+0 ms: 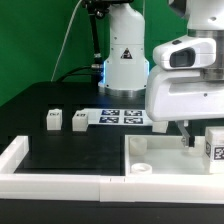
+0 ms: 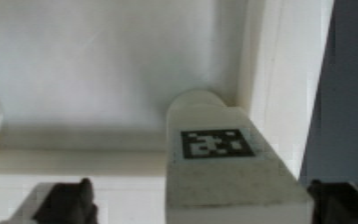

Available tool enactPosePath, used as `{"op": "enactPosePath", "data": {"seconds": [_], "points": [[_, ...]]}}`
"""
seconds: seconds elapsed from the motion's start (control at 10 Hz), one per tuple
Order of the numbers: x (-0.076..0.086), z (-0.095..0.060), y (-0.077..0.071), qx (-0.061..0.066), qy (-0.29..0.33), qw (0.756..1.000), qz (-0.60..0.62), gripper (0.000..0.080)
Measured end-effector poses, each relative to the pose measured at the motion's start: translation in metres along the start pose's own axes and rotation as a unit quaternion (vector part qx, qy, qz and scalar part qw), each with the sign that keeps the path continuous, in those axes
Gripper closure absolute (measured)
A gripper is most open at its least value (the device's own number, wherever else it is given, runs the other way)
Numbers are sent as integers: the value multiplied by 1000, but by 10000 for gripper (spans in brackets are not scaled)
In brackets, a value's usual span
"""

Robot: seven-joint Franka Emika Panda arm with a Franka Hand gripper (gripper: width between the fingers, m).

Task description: Assemble one leg

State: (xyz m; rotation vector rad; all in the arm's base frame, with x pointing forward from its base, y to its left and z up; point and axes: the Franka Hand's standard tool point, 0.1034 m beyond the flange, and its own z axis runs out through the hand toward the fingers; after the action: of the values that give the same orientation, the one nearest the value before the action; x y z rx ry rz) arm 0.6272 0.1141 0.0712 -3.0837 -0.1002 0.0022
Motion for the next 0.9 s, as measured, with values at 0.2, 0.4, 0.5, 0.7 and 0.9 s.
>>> {"op": "enactPosePath", "data": {"seconds": [0.2,0.4,0.5,0.7,0.9], "points": [[0,0,0,0,0,1000,13,428],[0,0,-1,0,0,996,84,510],[-1,0,-4,4,-1,983,186,510],[-1,1,-7,2,-1,938,346,510],[-1,1,-7,3,-2,883,470,510]]}}
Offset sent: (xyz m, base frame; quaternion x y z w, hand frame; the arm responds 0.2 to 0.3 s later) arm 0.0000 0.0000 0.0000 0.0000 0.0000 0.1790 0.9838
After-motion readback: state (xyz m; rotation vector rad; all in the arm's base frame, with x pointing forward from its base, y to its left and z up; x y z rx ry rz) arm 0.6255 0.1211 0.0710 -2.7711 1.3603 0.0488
